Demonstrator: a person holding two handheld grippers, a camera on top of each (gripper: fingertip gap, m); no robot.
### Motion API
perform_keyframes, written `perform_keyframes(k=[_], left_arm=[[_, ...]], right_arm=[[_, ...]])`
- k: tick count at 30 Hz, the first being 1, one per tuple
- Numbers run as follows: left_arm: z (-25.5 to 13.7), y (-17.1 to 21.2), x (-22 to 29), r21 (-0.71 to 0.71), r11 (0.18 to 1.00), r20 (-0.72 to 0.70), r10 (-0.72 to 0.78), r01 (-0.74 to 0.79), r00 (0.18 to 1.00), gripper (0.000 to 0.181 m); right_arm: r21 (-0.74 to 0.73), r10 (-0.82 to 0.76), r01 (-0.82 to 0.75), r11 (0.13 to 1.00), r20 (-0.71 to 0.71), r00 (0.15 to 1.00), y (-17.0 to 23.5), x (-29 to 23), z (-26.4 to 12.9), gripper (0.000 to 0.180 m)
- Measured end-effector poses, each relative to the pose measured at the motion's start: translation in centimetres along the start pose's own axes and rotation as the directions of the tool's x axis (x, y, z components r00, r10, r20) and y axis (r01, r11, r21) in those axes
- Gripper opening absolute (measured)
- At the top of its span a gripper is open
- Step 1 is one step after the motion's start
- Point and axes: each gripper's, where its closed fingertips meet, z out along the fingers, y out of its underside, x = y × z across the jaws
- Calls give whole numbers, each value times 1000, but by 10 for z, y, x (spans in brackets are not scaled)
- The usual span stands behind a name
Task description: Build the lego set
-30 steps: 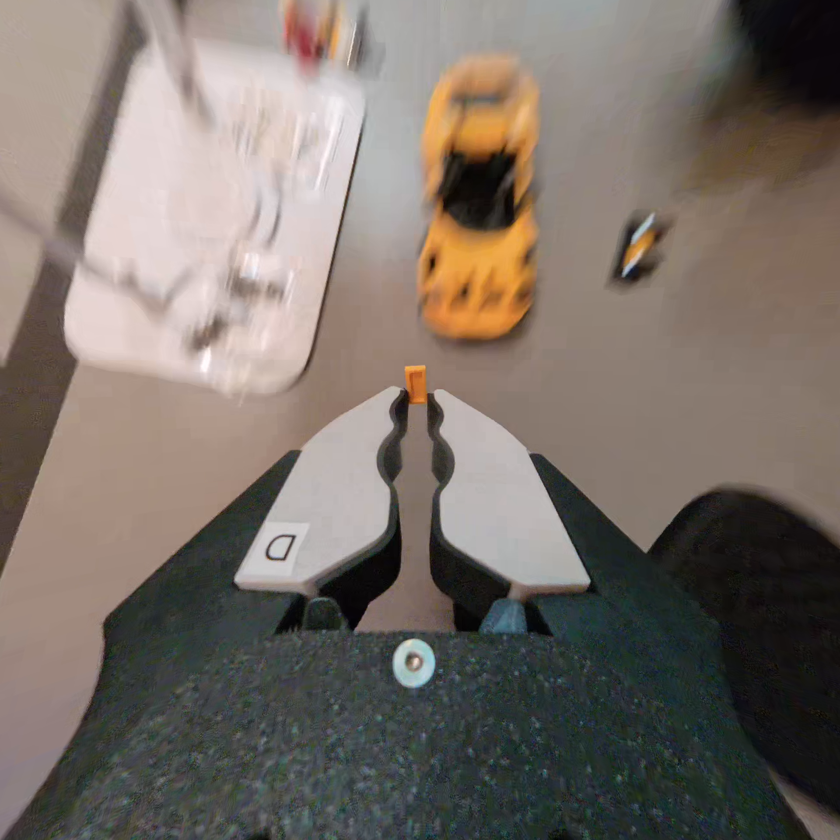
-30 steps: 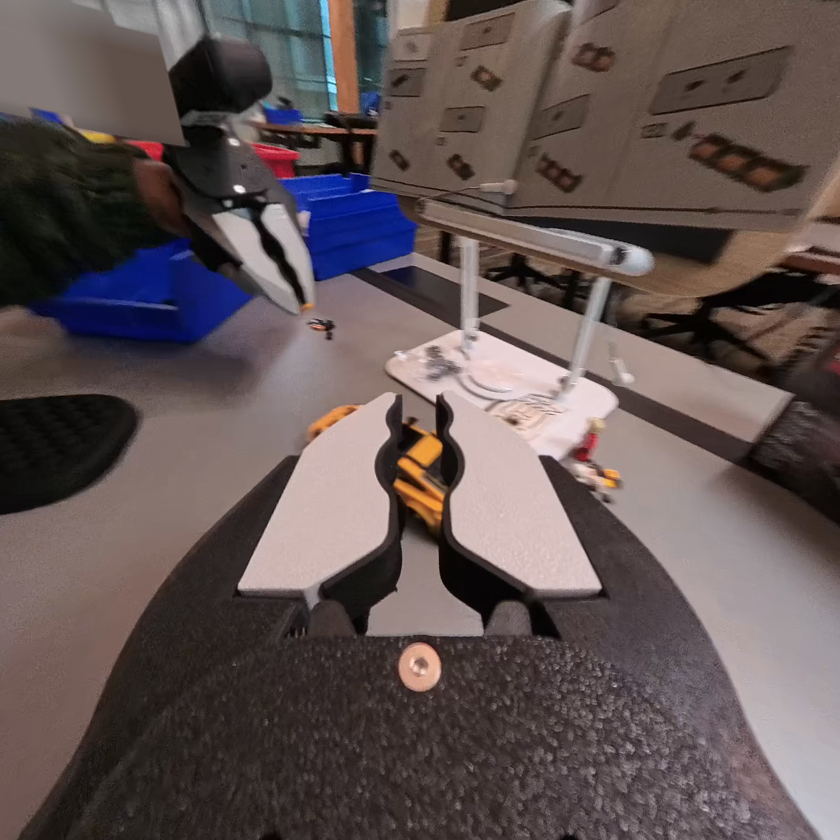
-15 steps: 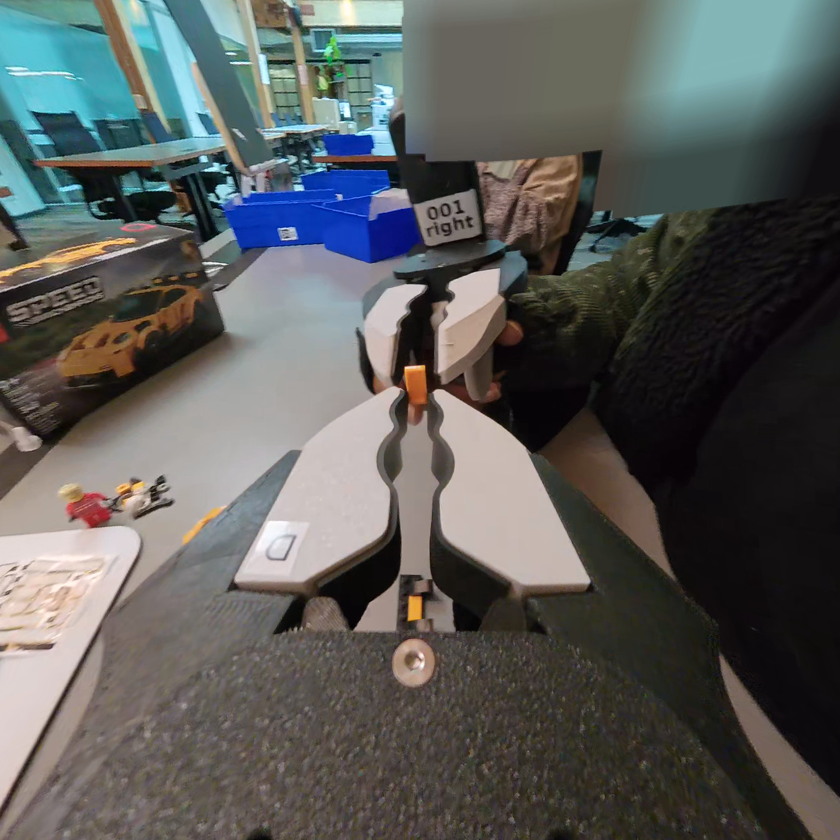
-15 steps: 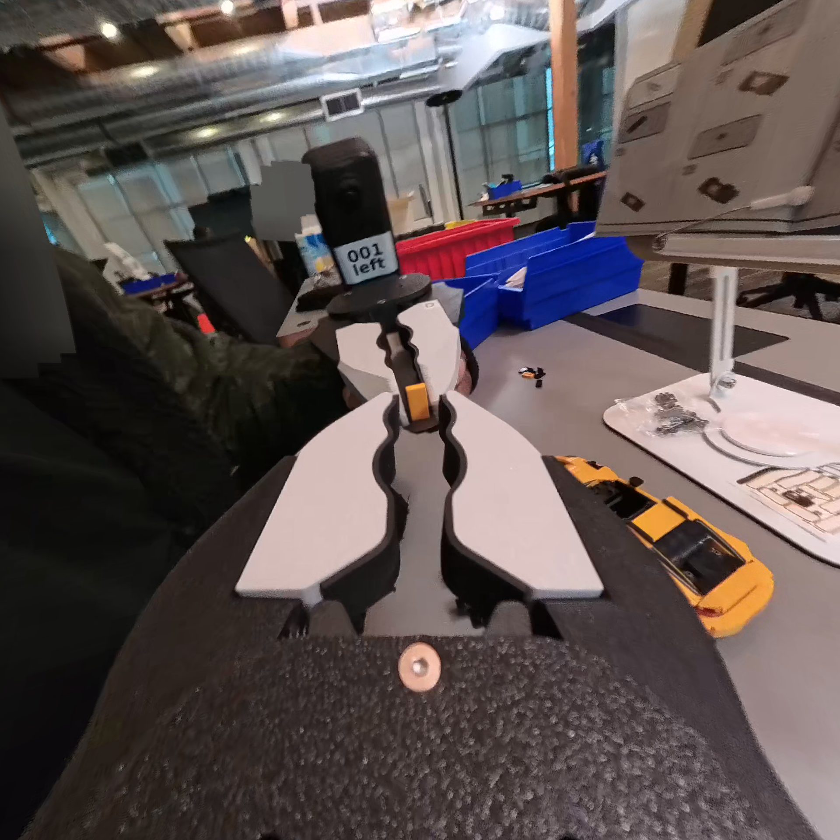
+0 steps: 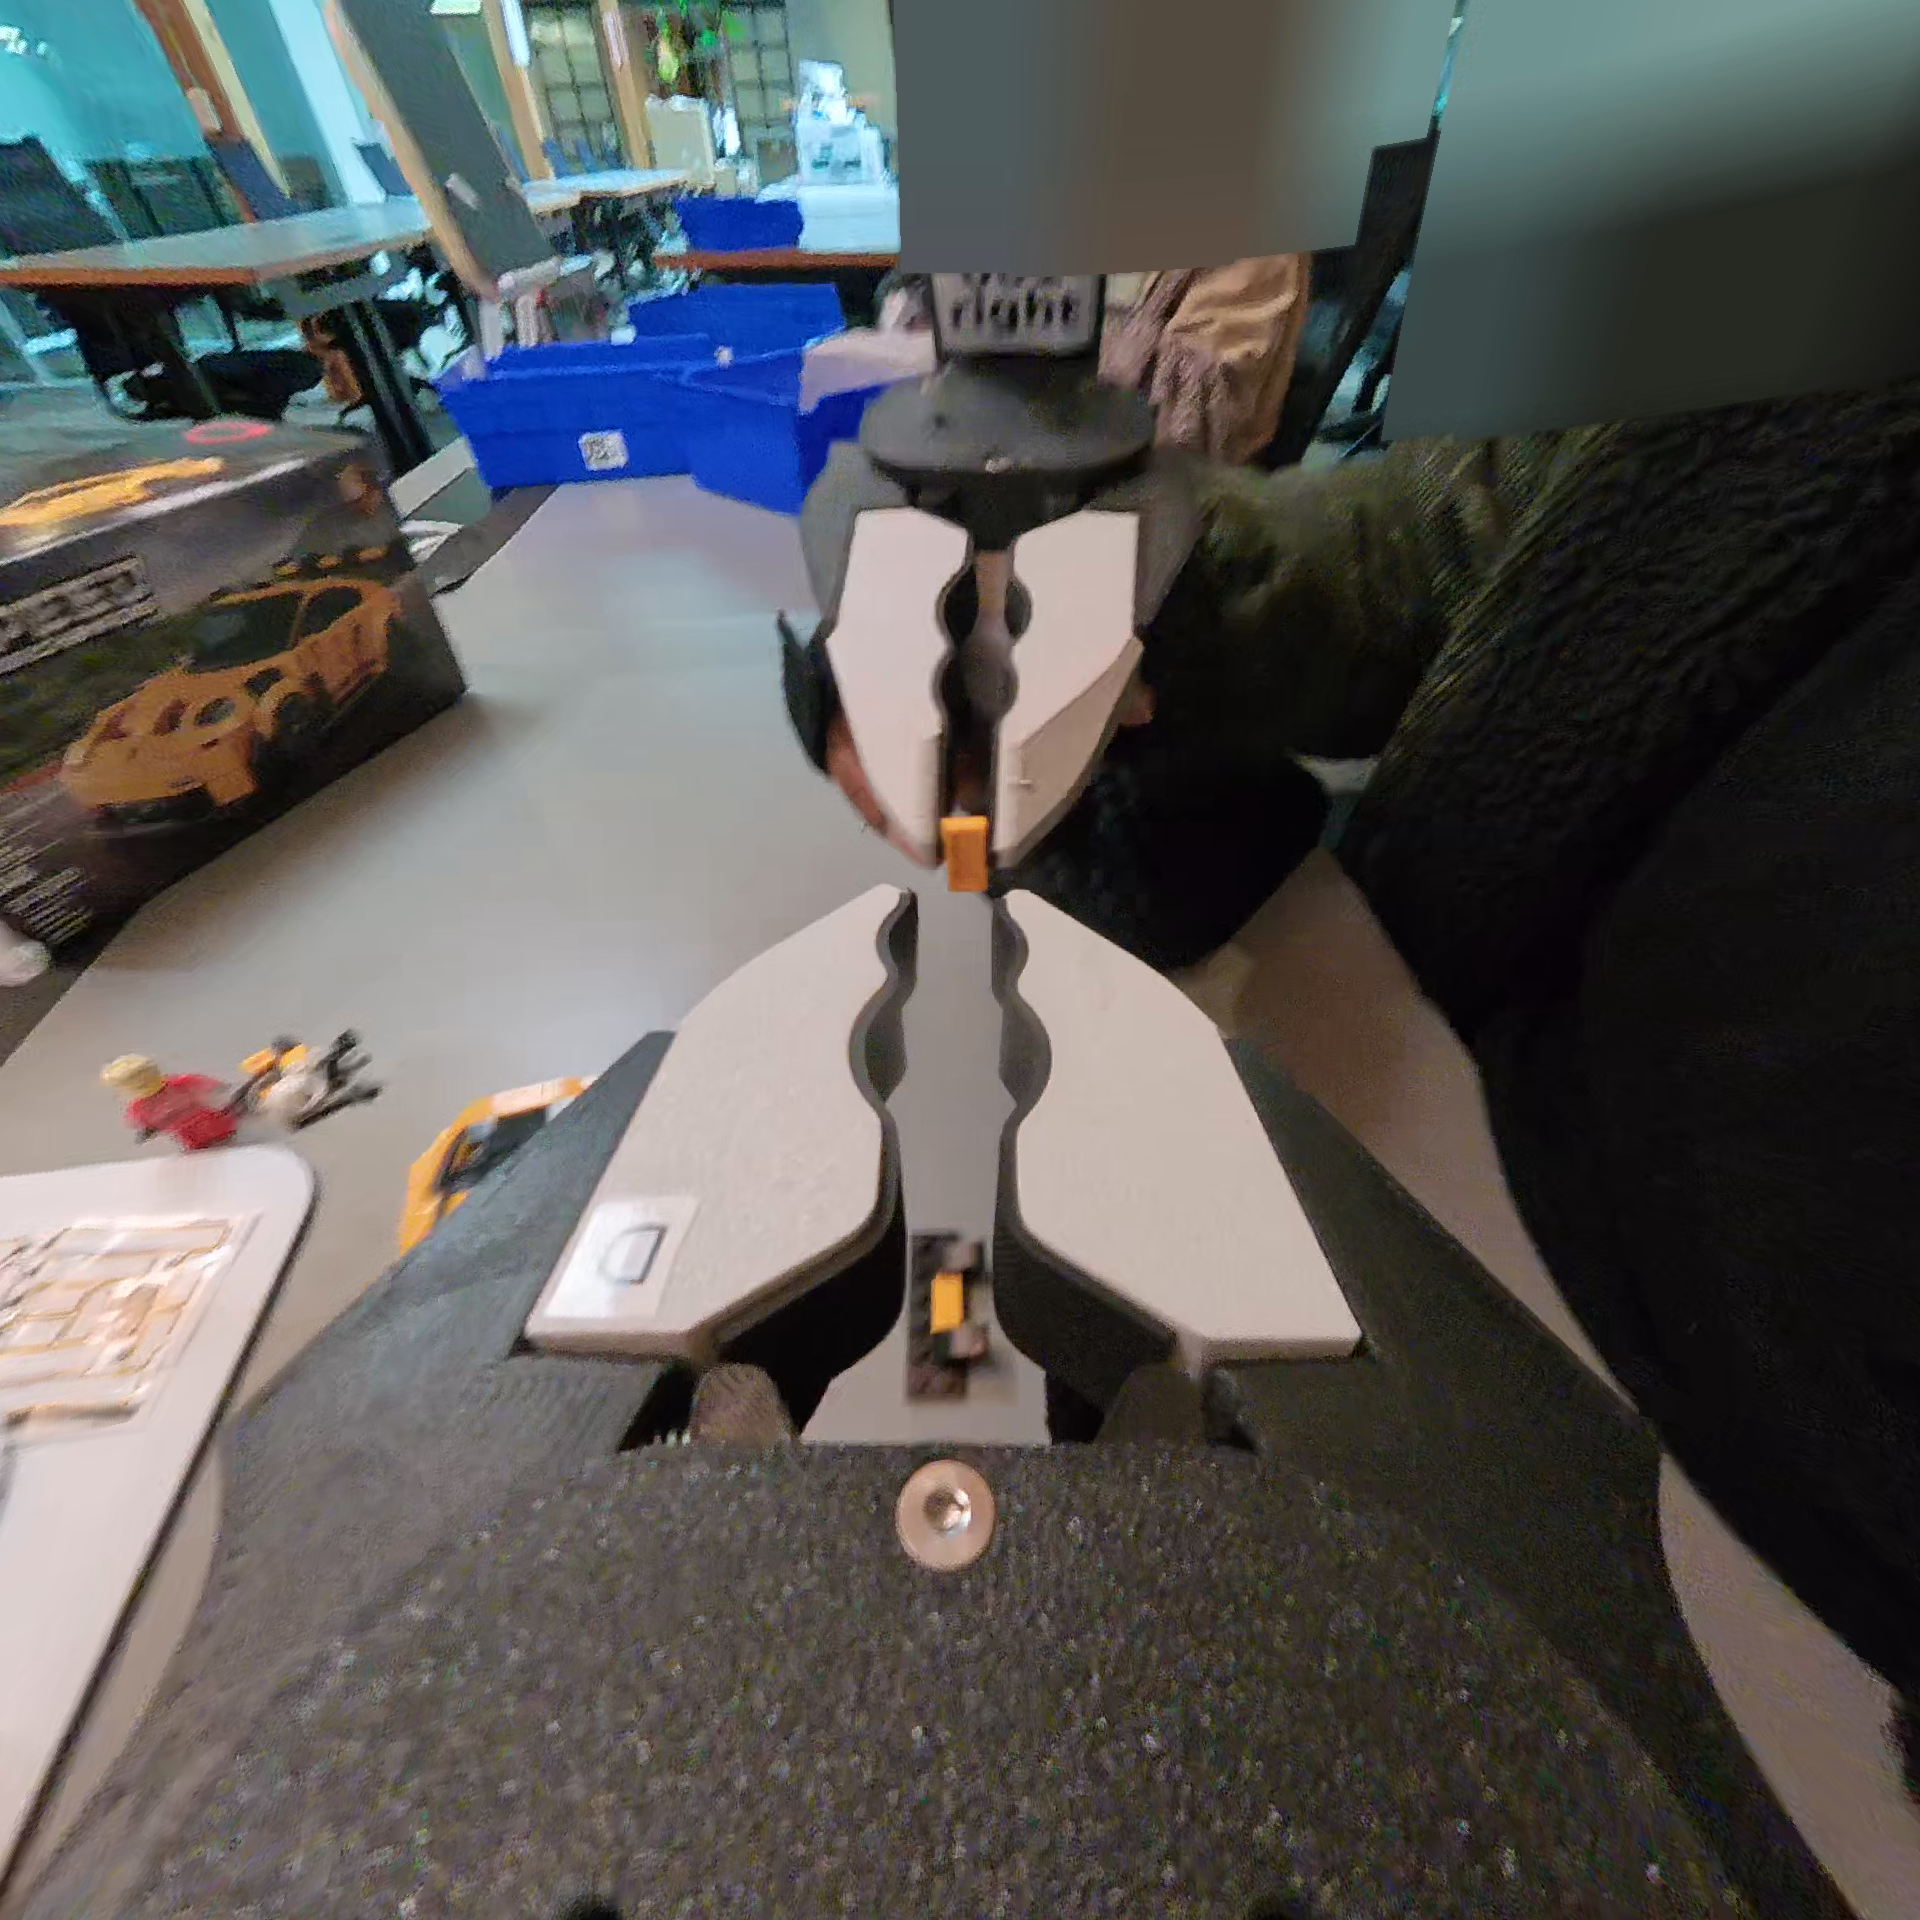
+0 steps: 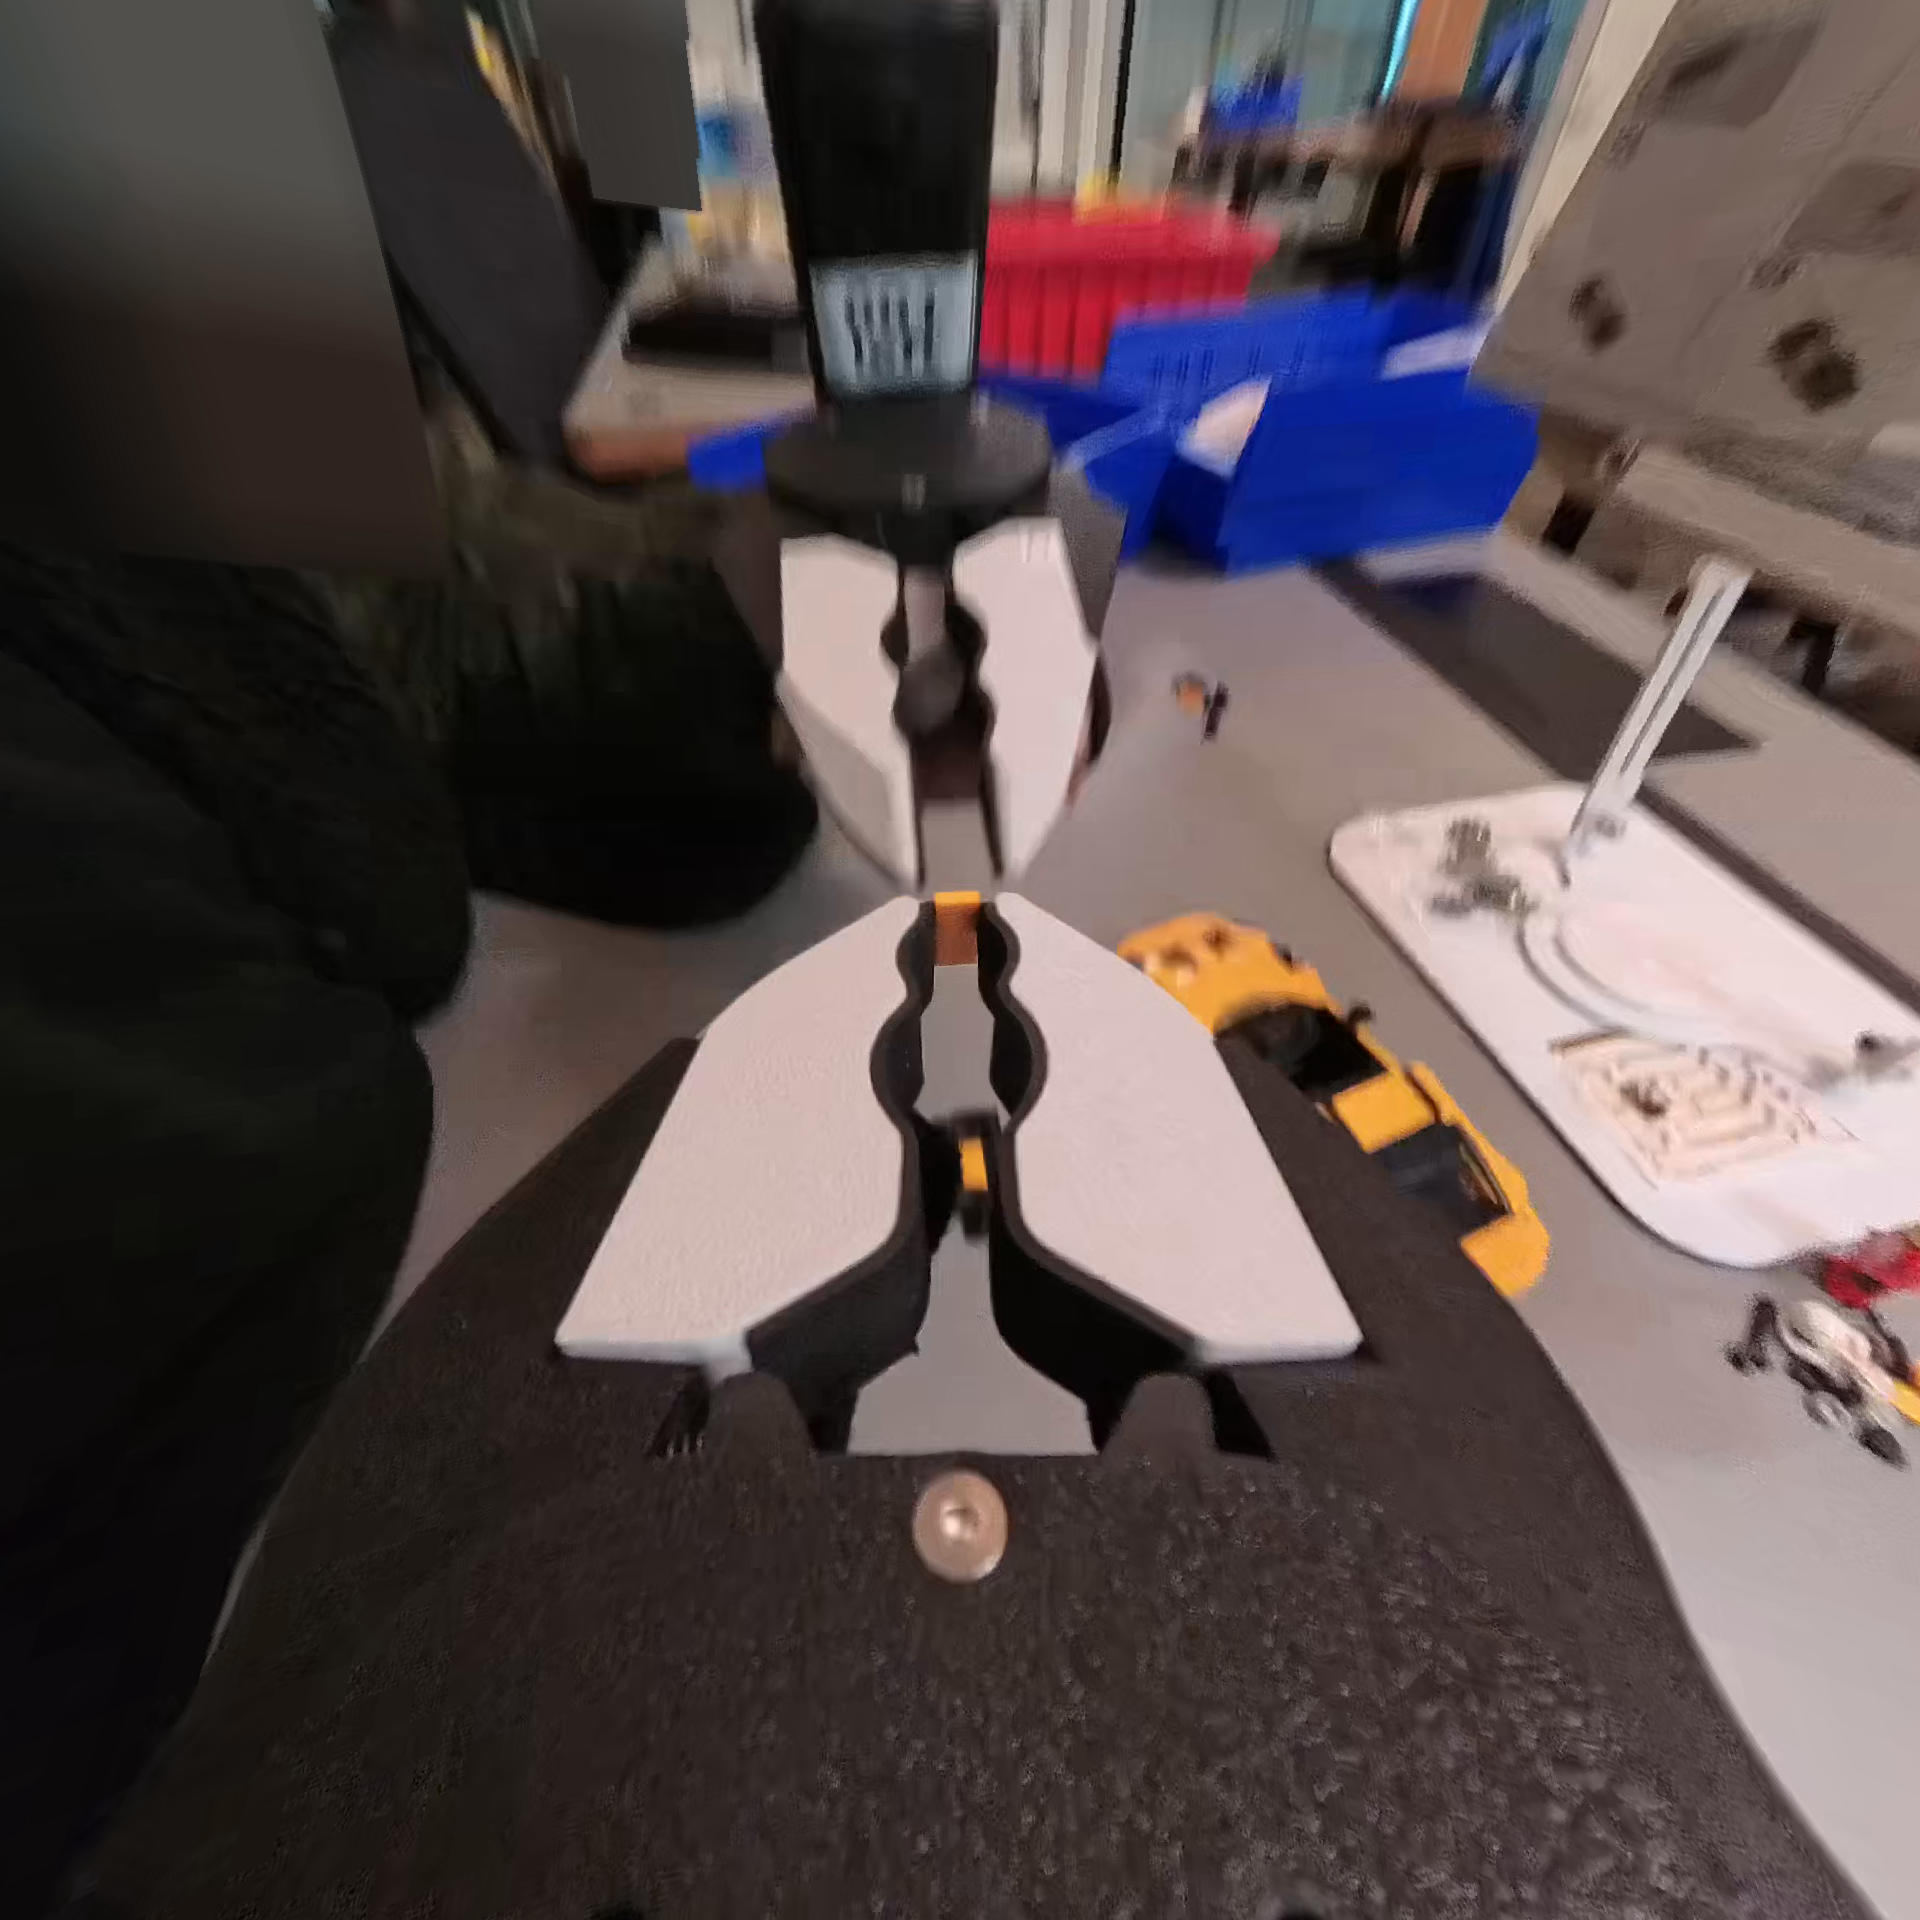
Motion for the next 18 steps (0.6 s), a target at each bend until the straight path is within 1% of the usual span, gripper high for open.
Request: perform_keyframes(k=[1,2,3,4,5,7,9,11,15,18], left_arm=[[-6,5,-8,-40,999,37,1,0,999,11],[-13,11,-17,-82,997,80,12,-5,997,8],[-21,15,-25,-110,994,124,31,-17,992,7],[-28,19,-33,-131,991,165,45,-23,985,4],[-35,22,-40,-154,988,204,51,-19,978,3],[-47,28,-49,-188,982,261,60,-10,964,3],[-56,33,-52,-209,978,298,67,-3,952,3],[-64,40,-55,-238,971,330,75,6,941,3],[-76,50,-58,-251,968,362,69,26,930,3],[-85,50,-61,-245,969,384,68,31,921,4]], right_arm=[[-119,-10,11,993,12,1000,16,4,0,7],[-257,-22,24,966,9,1000,37,11,1,7],[-405,-41,42,913,12,999,63,17,1,7],[-534,-57,62,843,26,998,88,22,0,7],[-631,-67,78,772,41,997,110,25,-1,7],[-747,-63,106,657,85,994,139,24,-1,7],[-797,-65,128,591,112,992,152,25,1,7],[-818,-52,143,557,138,989,156,22,2,8],[-825,-67,160,542,147,987,155,22,5,8],[-813,-51,146,564,142,988,154,21,7,12]])
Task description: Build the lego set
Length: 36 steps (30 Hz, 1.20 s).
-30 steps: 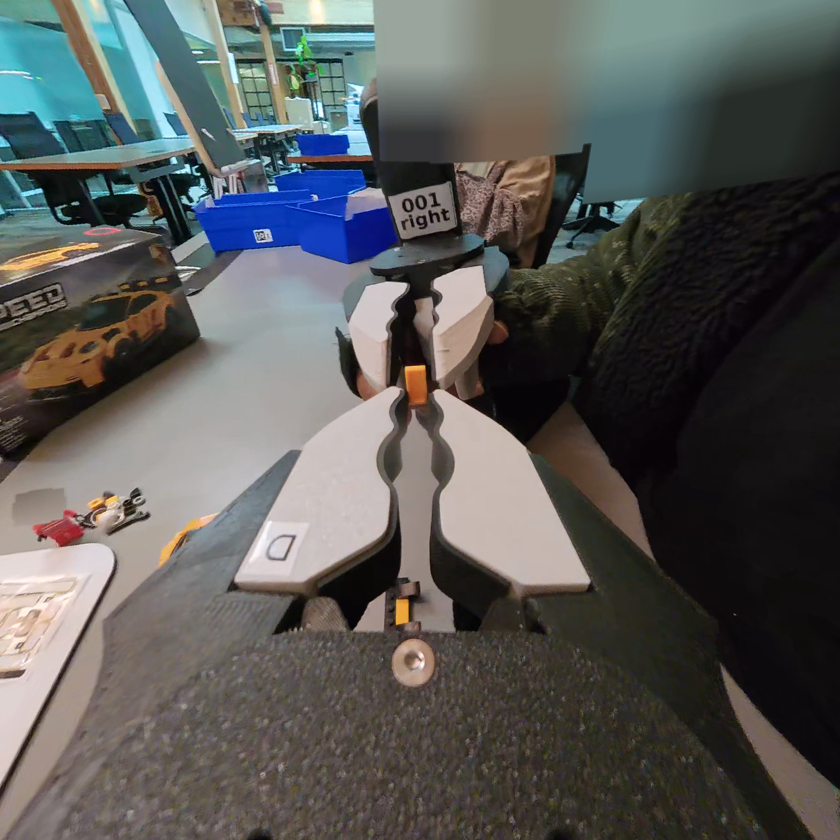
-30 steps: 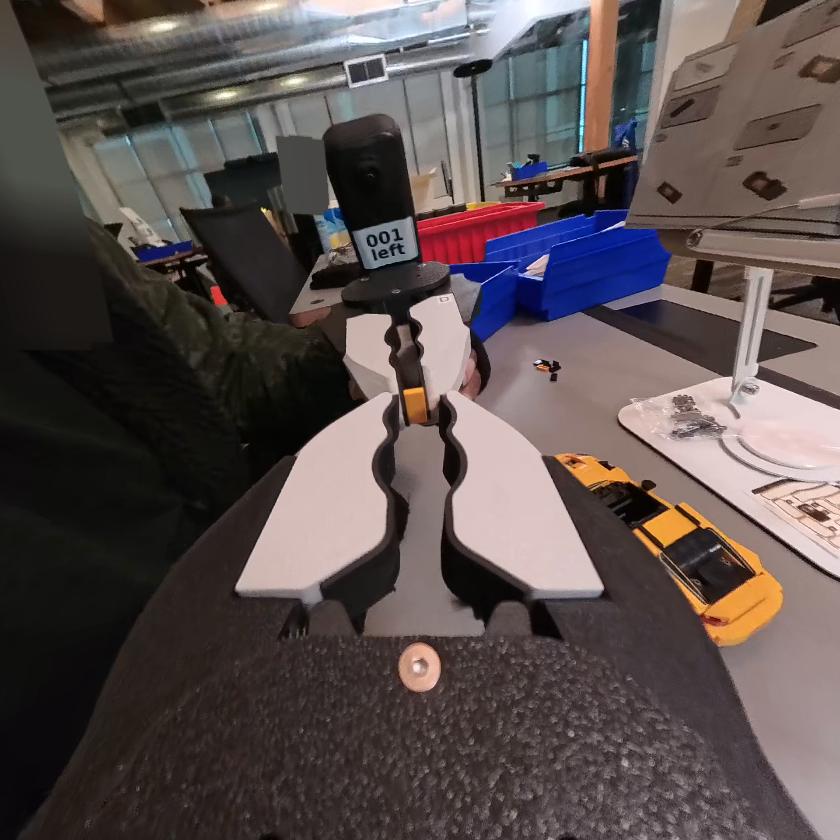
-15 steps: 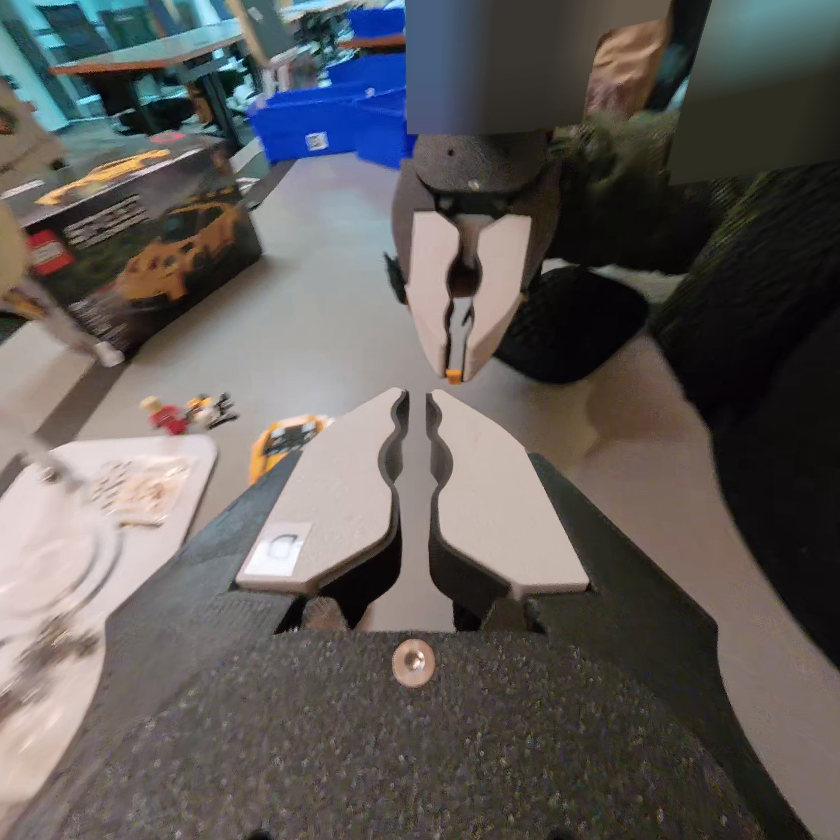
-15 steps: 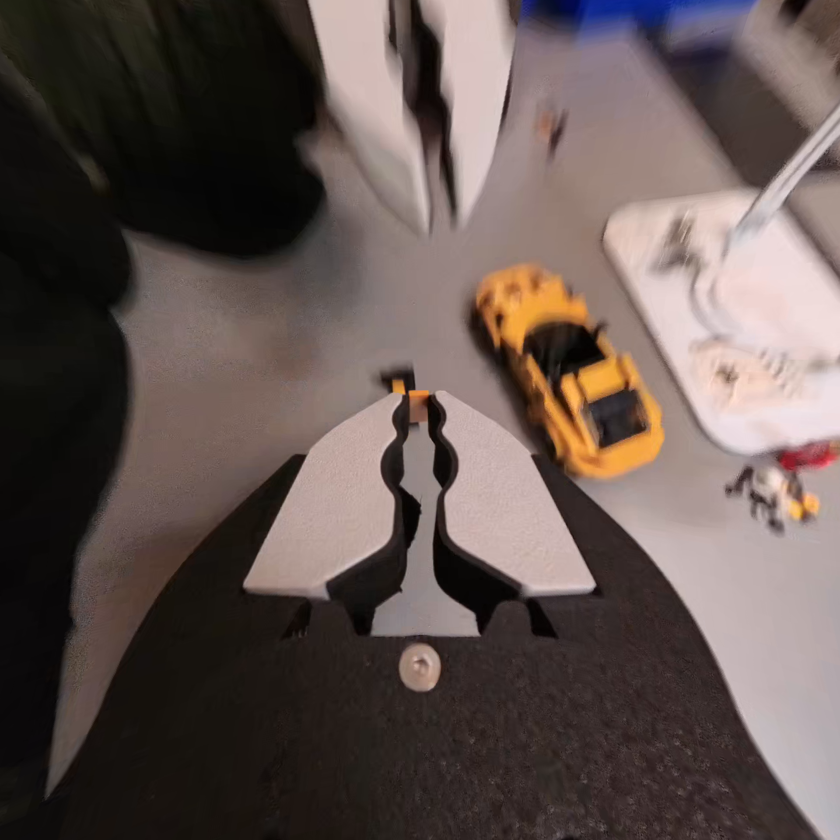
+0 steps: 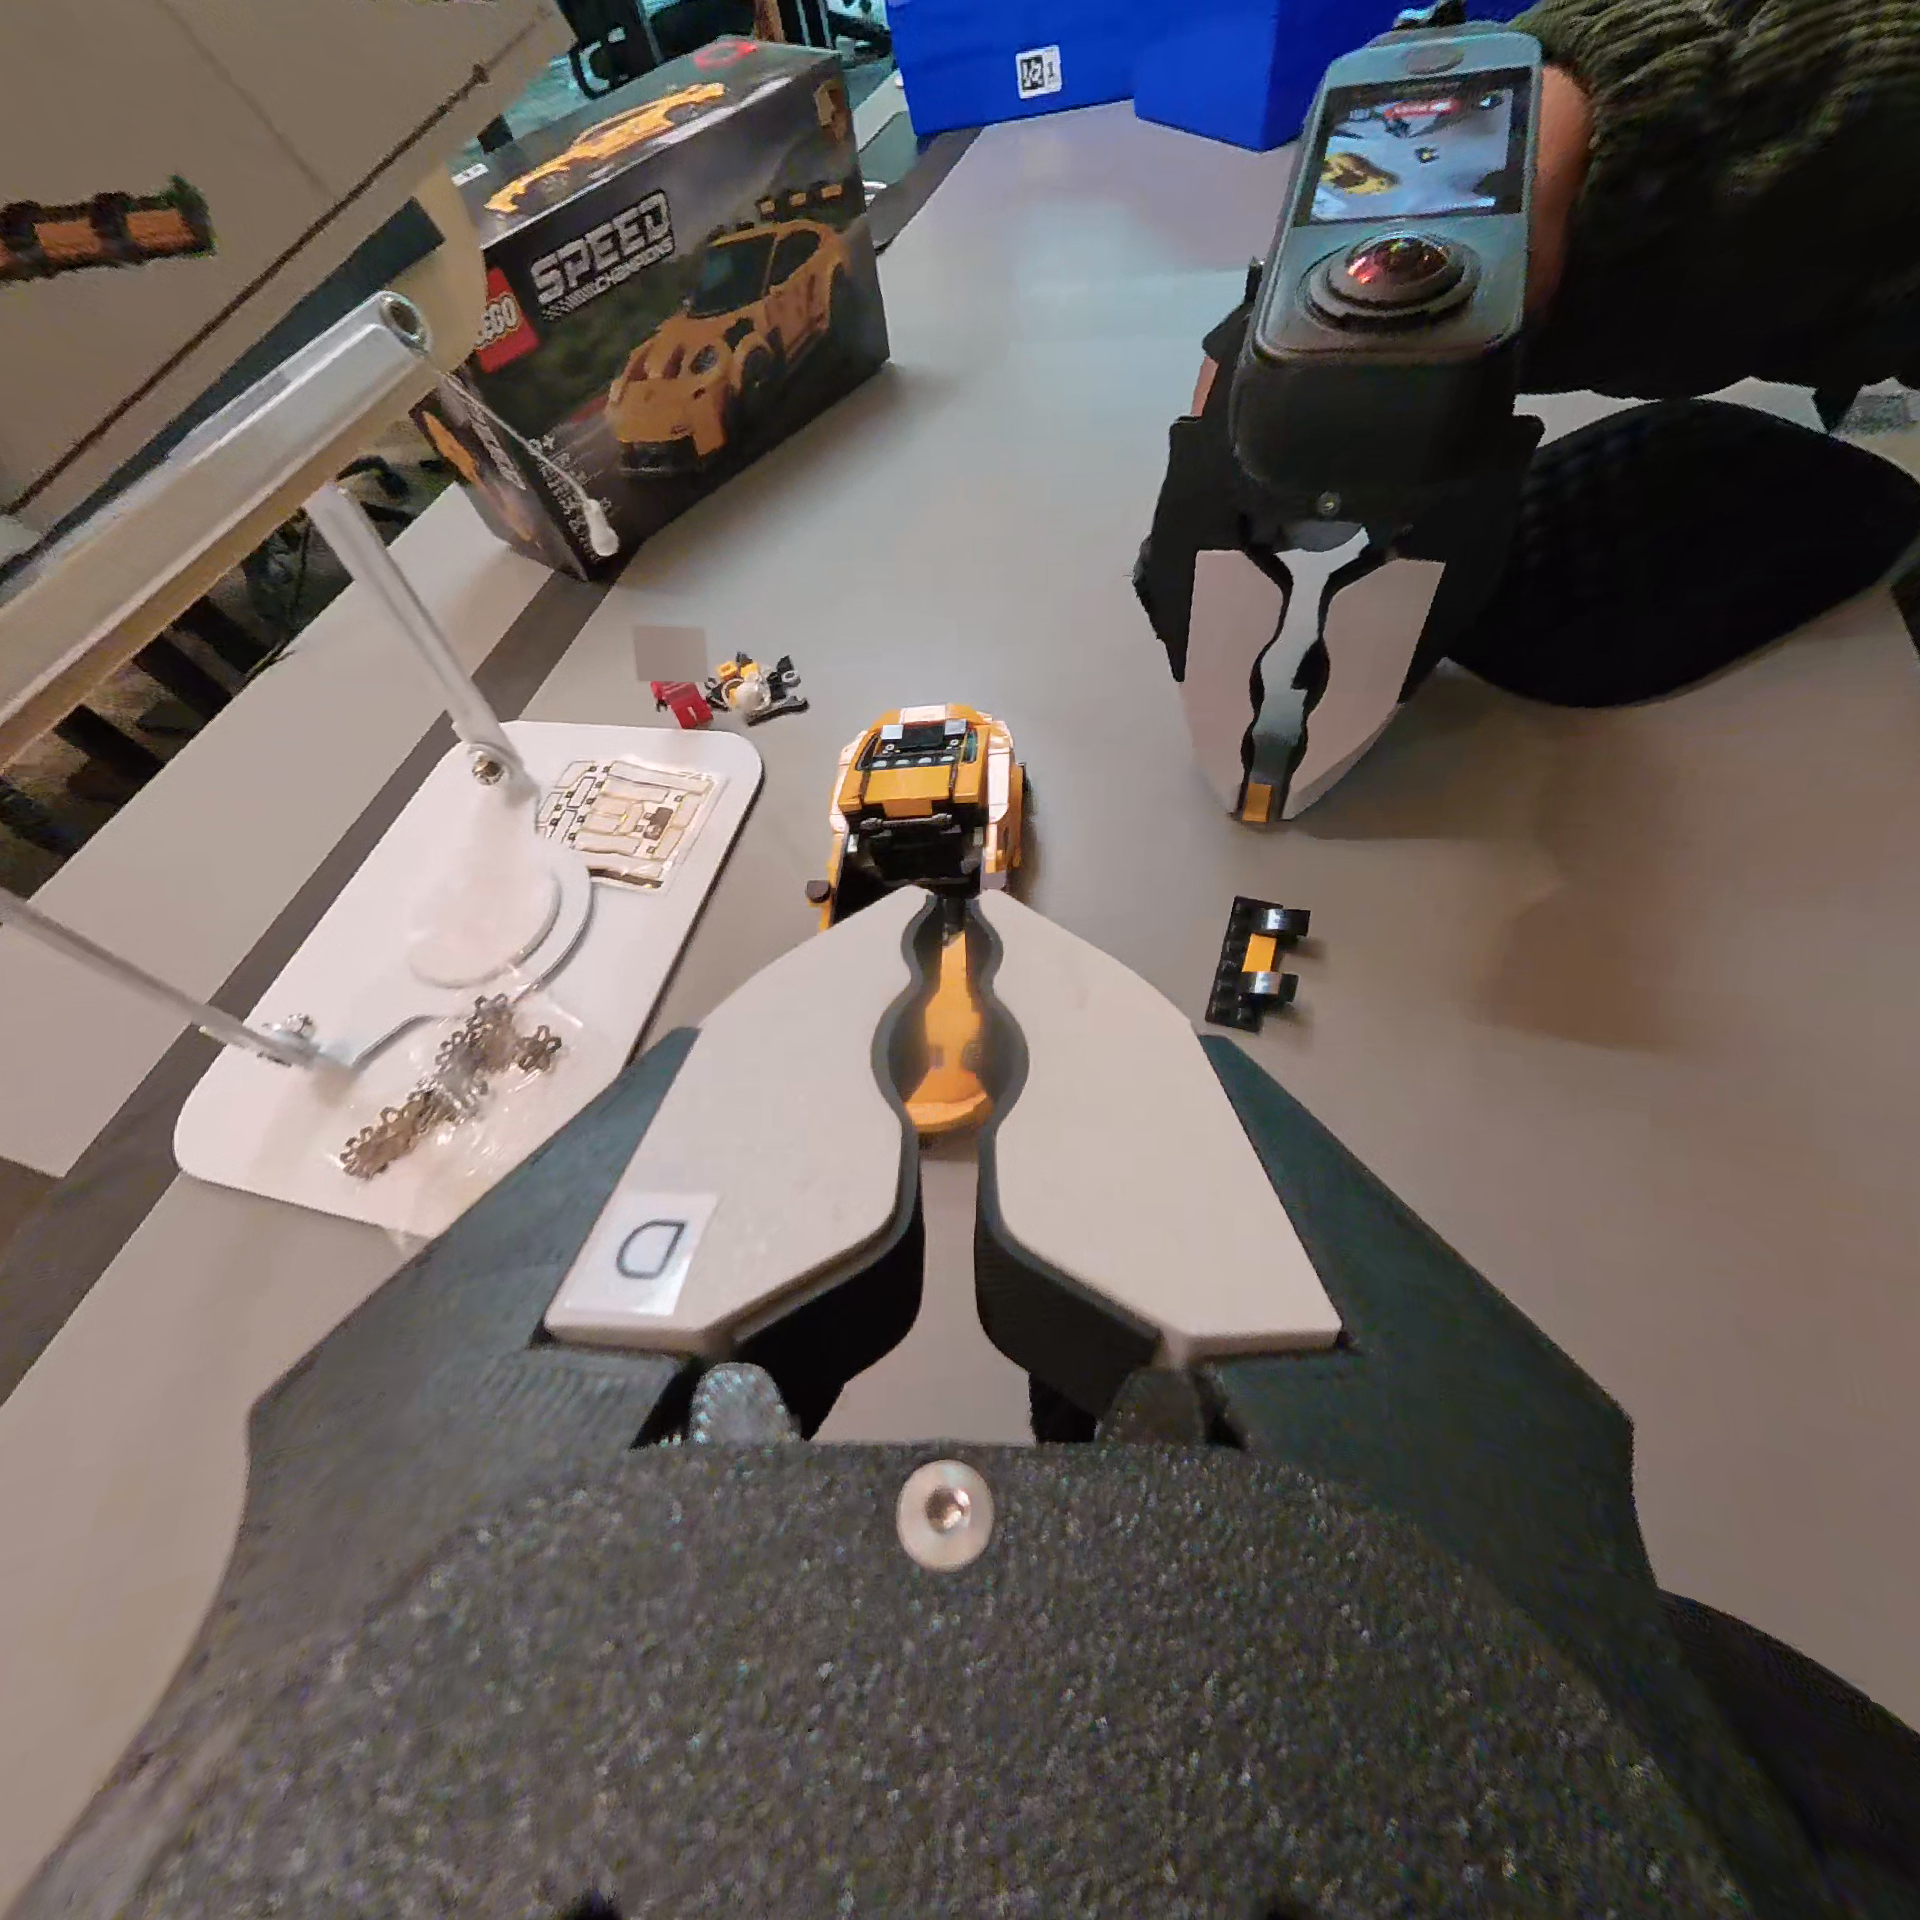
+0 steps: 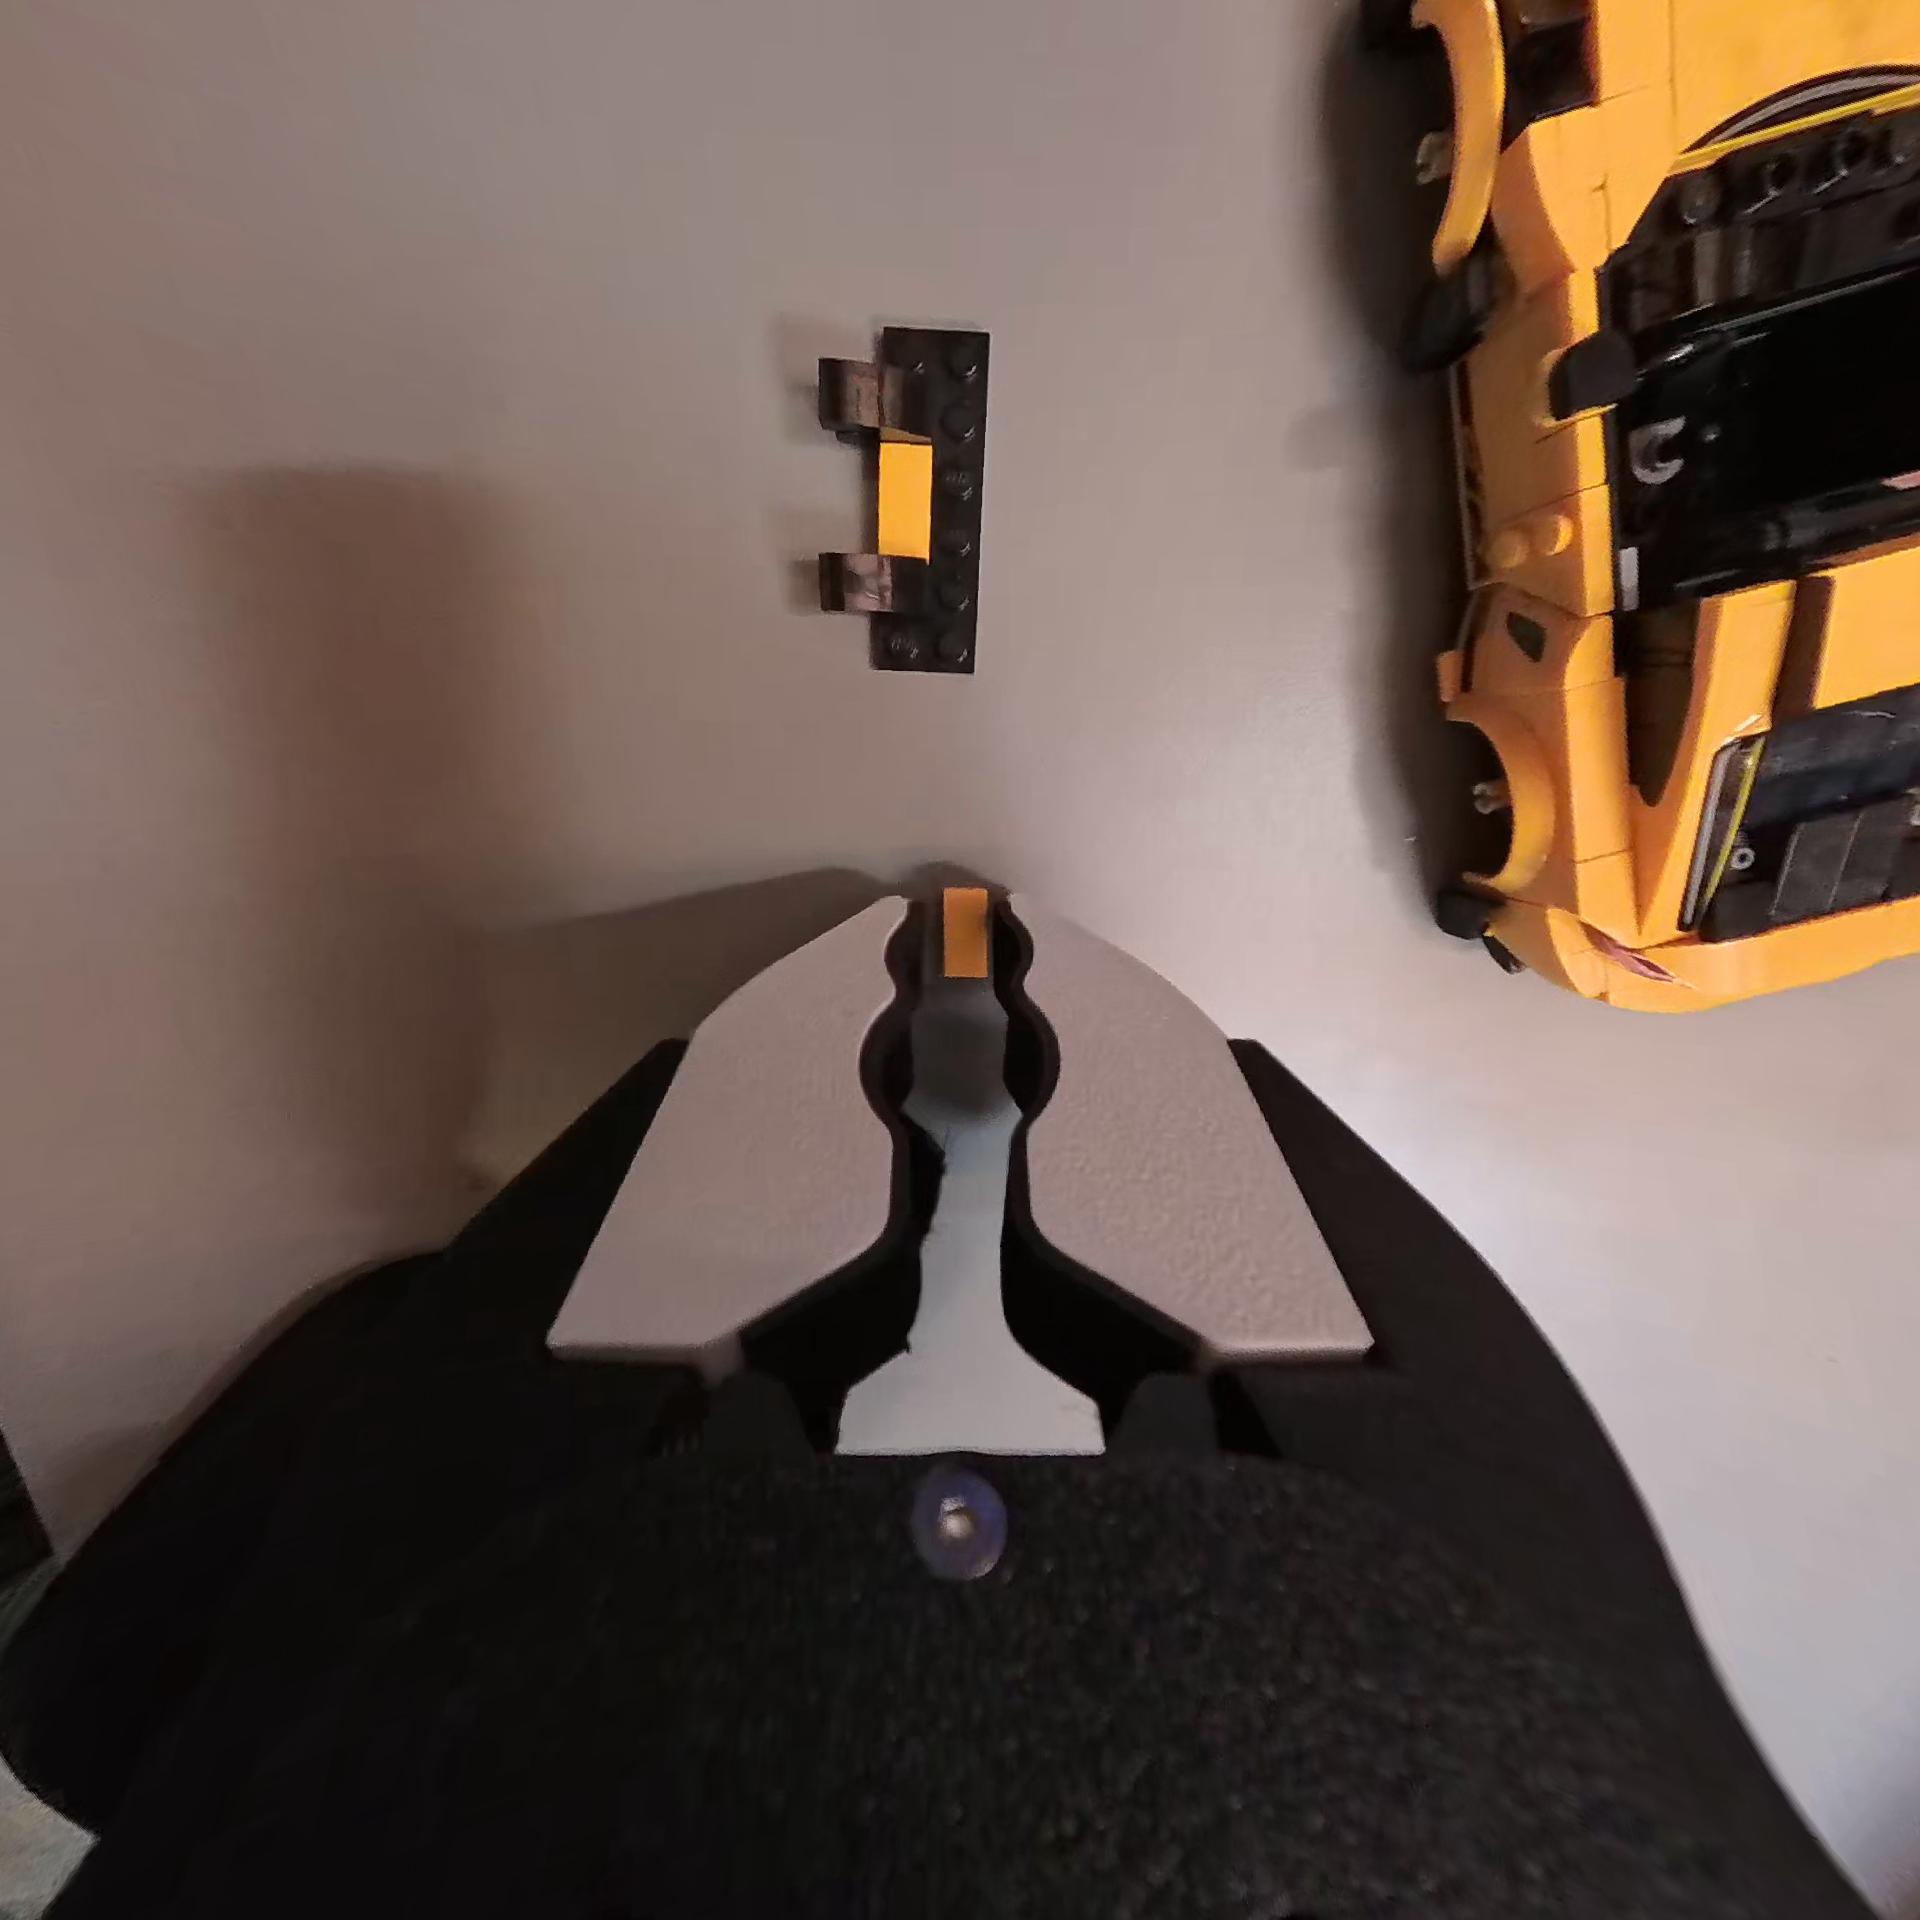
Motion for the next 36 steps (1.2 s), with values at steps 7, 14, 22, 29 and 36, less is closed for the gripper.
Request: perform_keyframes(k=[7,14,22,29,36], left_arm=[[-39,10,-47,-122,992,197,29,-4,980,4],[-96,83,-123,-559,816,294,31,145,955,16],[-103,169,-144,-825,548,103,-91,137,990,12],[-94,201,-148,-876,468,59,-142,120,988,18],[-91,208,-158,-873,468,70,-161,139,984,19]], right_arm=[[223,97,-92,970,-11,995,-11,1,-25,17],[616,272,-173,768,-69,960,-31,12,-82,17],[732,345,-188,654,-69,936,-30,10,-96,15],[744,367,-223,630,-32,929,-25,11,-94,15],[747,370,-249,617,4,929,-26,12,-89,15]])
